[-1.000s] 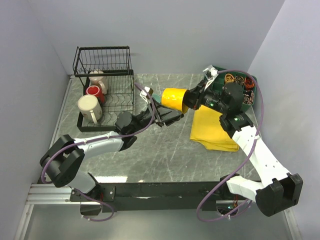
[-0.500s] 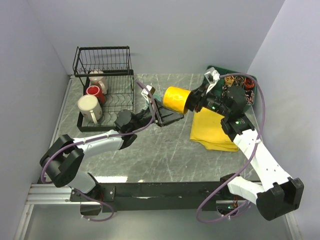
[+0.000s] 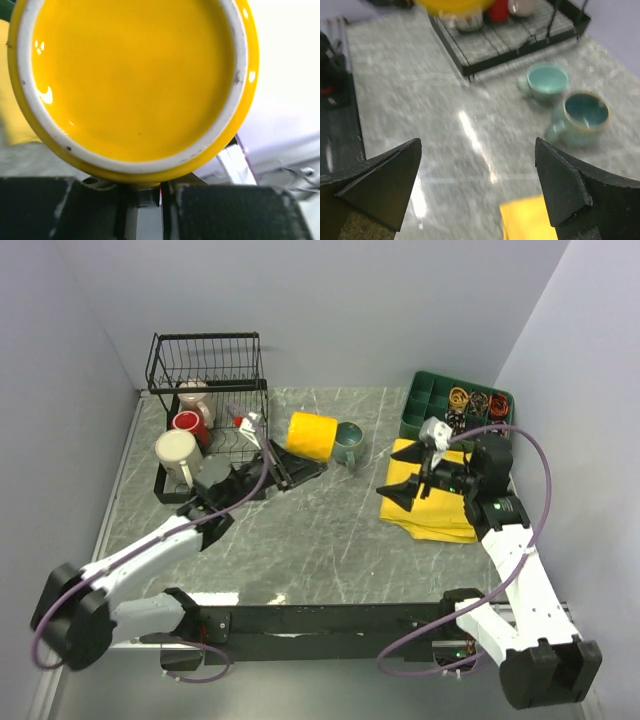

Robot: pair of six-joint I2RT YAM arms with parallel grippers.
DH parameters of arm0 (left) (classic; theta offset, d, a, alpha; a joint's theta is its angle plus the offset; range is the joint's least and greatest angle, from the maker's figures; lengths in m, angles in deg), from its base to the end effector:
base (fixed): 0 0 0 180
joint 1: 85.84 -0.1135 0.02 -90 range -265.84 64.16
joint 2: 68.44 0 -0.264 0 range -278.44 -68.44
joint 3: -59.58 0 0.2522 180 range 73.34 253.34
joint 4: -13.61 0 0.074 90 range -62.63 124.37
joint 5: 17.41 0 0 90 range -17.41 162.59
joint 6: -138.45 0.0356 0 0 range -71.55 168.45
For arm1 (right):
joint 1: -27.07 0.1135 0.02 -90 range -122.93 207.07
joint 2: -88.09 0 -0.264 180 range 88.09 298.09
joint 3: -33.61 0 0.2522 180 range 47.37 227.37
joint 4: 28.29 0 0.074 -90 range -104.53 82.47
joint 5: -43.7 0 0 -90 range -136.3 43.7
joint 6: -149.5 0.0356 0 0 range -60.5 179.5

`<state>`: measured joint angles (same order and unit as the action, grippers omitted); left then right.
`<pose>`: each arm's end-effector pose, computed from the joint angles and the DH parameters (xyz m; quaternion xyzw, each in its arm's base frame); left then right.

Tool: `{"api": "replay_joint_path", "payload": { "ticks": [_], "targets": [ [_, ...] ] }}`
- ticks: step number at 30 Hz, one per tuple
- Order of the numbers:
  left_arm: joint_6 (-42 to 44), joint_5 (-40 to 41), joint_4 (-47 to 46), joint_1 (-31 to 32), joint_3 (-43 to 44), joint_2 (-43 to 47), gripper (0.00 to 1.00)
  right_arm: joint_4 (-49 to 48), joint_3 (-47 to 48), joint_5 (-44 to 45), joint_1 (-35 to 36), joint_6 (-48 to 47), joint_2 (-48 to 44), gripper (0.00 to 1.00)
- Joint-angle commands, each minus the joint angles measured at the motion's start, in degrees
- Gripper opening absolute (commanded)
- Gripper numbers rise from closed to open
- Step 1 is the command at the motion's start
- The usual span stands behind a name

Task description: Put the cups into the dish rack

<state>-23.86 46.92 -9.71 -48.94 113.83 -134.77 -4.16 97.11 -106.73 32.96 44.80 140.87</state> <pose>0.2024 -0.1713 0.3232 -0.0246 0.6415 -0.6960 0.3216 0.1930 0.0510 0.3494 -0.4281 0.6116 0.3527 0.5643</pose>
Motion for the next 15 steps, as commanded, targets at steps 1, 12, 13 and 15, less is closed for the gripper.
{"api": "replay_joint_path", "payload": {
  "ticks": [1, 12, 13, 15],
  "targets": [
    [16.56, 11.31, 15.43, -2.0, 1.08, 8.57, 0.01, 5.45, -6.74, -4.88, -5.53, -10.61, -3.9, 1.0],
    [33.63, 29.61, 34.18, -14.92, 3.01, 8.14, 0.01, 8.44, -8.25, -1.36, -12.74, -14.05, -2.49, 1.0],
    [35.64, 31.11, 33.92, -15.11, 3.02, 7.62, 0.01, 7.92, -8.6, -1.54, -13.27, -13.78, -2.94, 1.0],
    [37.24, 35.85, 33.48, -16.07, 3.28, 5.51, 0.01, 7.38, -9.04, -1.98, -13.62, -13.43, -3.9, 1.0]
  ]
}}
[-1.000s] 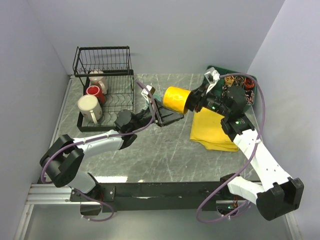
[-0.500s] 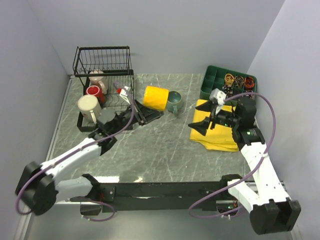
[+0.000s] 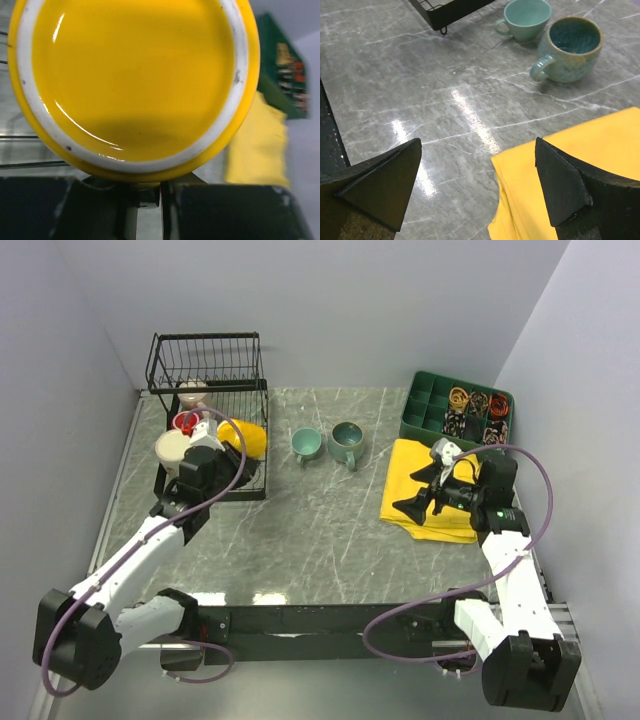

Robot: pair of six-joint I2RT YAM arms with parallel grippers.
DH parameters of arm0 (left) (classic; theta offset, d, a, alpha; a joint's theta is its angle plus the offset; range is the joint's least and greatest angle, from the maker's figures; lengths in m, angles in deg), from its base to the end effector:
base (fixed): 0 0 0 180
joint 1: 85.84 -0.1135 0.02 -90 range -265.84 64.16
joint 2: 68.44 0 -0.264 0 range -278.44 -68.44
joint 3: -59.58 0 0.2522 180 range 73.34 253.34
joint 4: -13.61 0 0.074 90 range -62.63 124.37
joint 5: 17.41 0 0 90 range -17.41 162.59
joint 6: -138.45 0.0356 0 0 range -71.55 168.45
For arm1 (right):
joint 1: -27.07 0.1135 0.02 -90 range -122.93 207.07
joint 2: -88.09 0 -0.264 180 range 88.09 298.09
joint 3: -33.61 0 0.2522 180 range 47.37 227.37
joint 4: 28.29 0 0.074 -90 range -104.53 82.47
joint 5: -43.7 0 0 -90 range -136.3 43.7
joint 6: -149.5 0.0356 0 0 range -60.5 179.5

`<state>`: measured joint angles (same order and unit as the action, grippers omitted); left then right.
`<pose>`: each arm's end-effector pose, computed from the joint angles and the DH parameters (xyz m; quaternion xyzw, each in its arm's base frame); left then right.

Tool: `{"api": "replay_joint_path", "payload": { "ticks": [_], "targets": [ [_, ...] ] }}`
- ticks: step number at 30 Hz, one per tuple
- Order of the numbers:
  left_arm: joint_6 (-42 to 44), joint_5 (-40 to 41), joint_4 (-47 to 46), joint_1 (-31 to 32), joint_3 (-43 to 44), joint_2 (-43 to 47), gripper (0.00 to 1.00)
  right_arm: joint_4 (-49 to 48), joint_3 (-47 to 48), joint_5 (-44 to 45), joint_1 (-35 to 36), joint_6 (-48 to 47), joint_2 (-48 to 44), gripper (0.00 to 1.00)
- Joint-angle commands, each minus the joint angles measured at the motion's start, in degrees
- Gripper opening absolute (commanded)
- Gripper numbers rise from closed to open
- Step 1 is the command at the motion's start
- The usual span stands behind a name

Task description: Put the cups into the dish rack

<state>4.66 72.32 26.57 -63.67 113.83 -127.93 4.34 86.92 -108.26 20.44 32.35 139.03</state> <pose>0.2233 -0.0912 0.2837 -0.1506 0.7959 -0.3208 0.4908 0.1864 0.0100 0.2832 -0.3847 0.6859 0.3031 0.5383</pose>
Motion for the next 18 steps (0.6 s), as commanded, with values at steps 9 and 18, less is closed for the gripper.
{"api": "replay_joint_path", "payload": {
  "ticks": [9, 18],
  "targets": [
    [15.92, 19.51, -11.24, -4.33, 6.44, -16.18, 0.01, -0.86, 1.23, -1.24, -2.68, -0.97, -2.33, 1.0],
    [18.48, 22.07, -12.83, -6.79, 16.54, -30.59, 0.01, -1.03, 1.23, -1.68, -3.39, -0.62, -2.77, 1.0]
  ]
}}
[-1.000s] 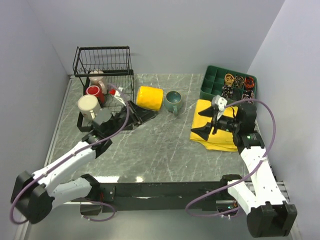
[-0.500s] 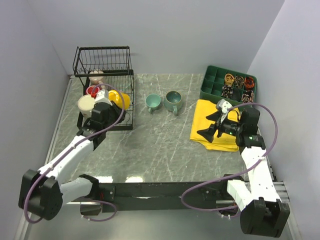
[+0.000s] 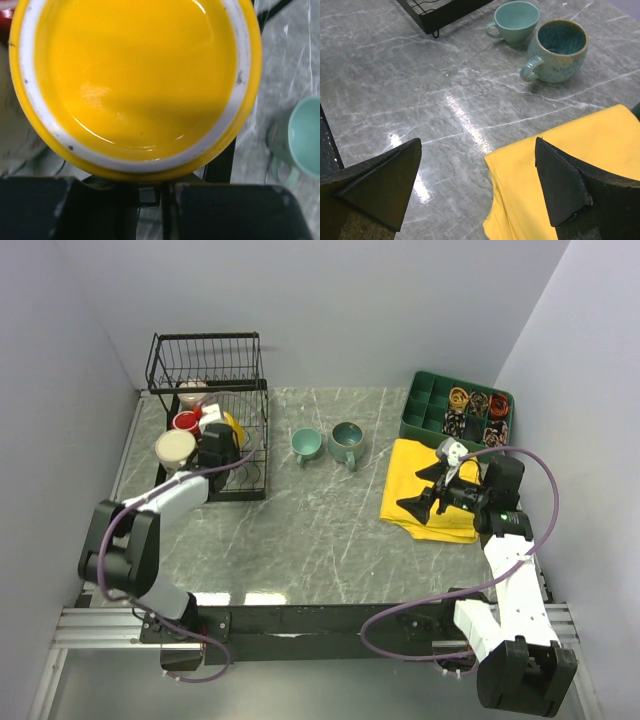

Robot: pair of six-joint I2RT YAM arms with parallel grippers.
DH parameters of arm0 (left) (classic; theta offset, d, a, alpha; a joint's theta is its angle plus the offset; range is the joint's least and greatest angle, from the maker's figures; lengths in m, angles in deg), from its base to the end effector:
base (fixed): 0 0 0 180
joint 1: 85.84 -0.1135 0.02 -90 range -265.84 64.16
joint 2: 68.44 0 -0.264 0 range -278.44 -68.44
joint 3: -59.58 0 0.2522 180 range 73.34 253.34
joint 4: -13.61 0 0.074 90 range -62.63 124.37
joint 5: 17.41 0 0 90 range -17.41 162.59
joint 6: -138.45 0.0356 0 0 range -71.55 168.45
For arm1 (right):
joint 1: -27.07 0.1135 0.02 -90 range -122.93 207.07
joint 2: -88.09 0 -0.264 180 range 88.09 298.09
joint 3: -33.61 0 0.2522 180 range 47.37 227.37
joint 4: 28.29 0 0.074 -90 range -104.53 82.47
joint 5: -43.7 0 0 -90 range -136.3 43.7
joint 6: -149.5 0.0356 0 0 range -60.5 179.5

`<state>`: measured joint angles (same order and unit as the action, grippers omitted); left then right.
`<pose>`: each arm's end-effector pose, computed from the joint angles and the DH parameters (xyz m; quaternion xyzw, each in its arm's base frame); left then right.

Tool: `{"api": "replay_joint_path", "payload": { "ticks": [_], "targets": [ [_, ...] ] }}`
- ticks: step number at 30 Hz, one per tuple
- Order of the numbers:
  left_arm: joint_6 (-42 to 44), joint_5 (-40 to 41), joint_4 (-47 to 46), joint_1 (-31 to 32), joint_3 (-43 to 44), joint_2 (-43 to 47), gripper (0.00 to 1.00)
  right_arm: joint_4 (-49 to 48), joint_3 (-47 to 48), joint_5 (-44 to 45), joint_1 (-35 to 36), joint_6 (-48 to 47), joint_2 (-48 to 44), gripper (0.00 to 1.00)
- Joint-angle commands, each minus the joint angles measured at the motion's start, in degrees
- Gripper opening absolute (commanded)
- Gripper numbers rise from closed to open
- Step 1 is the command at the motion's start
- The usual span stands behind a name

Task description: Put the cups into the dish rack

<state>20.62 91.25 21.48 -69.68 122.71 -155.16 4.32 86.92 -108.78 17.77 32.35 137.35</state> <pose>0.3181 -0.0803 0.2199 -0.1664 0.8483 -0.0496 0.5003 0.1815 0.0023 0.2881 -0.3758 0.6850 0.2869 0.5543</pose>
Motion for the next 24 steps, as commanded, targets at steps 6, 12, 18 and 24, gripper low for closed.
{"api": "replay_joint_path", "payload": {
  "ticks": [6, 12, 18, 24],
  "targets": [
    [-2.12, 6.39, -2.55, -1.75, 16.72, -12.15, 0.01, -0.75, 1.32, -1.51, -1.42, -0.7, -1.53, 1.0],
    [-7.31, 6.22, 1.93, -2.54, 22.96, -17.69, 0.01, -0.57, 1.41, -1.94, -1.69, -0.79, -1.79, 1.0],
    [-10.22, 7.18, 5.71, -2.98, 28.68, -22.17, 0.01, 0.13, 1.76, -2.12, -1.77, -1.41, -1.88, 1.0],
    [-10.75, 9.02, 6.34, -2.89, 28.69, -22.8, 0.01, 0.4, 1.76, -2.47, -2.12, -1.49, -2.32, 1.0]
  ]
}}
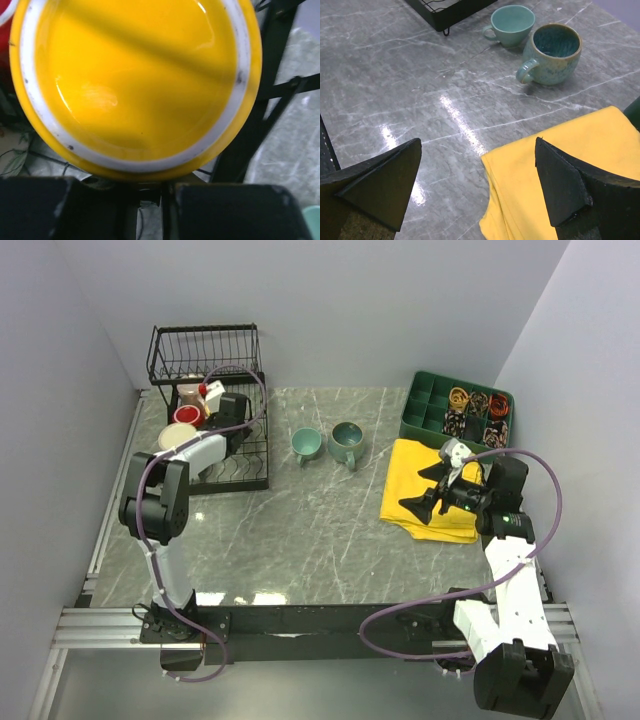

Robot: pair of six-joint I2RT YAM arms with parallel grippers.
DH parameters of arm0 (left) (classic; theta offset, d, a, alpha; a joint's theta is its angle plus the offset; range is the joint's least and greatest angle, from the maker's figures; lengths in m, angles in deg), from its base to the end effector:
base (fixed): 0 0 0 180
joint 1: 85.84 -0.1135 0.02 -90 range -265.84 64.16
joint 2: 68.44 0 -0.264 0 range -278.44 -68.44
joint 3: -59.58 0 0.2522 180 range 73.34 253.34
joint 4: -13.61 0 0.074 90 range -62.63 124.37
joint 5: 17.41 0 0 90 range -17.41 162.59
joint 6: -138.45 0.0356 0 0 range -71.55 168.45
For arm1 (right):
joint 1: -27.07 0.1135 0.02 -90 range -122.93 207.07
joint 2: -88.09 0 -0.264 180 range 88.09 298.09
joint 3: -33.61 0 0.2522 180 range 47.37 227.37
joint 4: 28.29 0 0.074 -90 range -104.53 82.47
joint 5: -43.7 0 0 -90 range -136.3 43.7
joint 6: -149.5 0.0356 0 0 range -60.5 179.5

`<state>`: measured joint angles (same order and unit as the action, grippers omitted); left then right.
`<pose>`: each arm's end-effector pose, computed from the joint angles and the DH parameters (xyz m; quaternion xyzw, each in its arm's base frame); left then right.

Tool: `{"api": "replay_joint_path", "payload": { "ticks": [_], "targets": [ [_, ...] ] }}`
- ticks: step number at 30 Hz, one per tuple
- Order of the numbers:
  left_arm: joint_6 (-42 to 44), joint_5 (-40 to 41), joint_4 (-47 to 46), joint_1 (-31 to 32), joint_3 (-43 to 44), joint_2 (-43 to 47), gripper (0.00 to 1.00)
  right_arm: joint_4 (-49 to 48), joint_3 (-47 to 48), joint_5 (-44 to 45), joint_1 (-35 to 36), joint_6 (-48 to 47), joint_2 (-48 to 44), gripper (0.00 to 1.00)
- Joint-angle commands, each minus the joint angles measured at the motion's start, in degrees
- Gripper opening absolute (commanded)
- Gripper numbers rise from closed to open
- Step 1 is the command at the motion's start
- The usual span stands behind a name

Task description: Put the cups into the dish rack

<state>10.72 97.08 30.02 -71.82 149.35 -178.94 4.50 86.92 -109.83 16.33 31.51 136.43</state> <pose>0.4238 -0.0906 0.2073 -0.2722 0.8370 -0.0189 0.4743 0.1781 -0.0013 0.2906 -0.3780 0.6791 0.2797 0.5637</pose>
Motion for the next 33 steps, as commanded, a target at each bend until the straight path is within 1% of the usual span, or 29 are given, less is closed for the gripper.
{"api": "replay_joint_path", "payload": {
  "ticks": [1, 5, 7, 10, 14, 17, 25, 28, 33],
  "targets": [
    [-0.5, 3.89, -5.0, -0.58, -0.31, 1.77, 0.01, 0.05, 1.76, -1.42, -0.6, -0.58, -1.32, 1.0],
    [2.14, 7.32, -10.81, 0.22, -6.13, 7.12, 0.01, 0.31, 1.85, -1.95, -0.68, -0.84, -1.05, 1.0],
    [2.67, 8.38, -11.62, 0.13, -8.14, 8.45, 0.01, 0.57, 1.93, -2.21, -0.77, -0.84, -0.96, 1.0],
    [2.32, 8.12, -12.41, 0.13, -8.86, 9.51, 0.01, 0.84, 2.11, -2.21, -0.68, -0.93, -0.88, 1.0],
    [2.23, 5.4, -13.2, 0.22, -8.68, 8.02, 0.01, 0.84, 2.02, -2.21, -0.95, -1.02, -0.88, 1.0],
    [2.32, 3.2, -12.33, 0.48, -6.84, 6.18, 0.01, 1.1, 2.11, -2.57, -1.12, -1.28, -1.05, 1.0],
    [0.64, 2.41, -6.97, 1.36, -0.26, 1.17, 0.01, 1.8, 2.37, -3.18, -1.12, -1.81, -0.79, 1.0],
    [-0.14, 2.49, -3.64, 1.62, 2.91, -1.81, 0.01, 1.89, 2.46, -3.36, -1.12, -1.98, -0.79, 1.0],
    [-2.25, 2.4, -2.83, 1.8, 4.06, -3.76, 0.01, 2.33, 2.64, -3.27, -1.12, -2.33, -0.7, 1.0]
  ]
}}
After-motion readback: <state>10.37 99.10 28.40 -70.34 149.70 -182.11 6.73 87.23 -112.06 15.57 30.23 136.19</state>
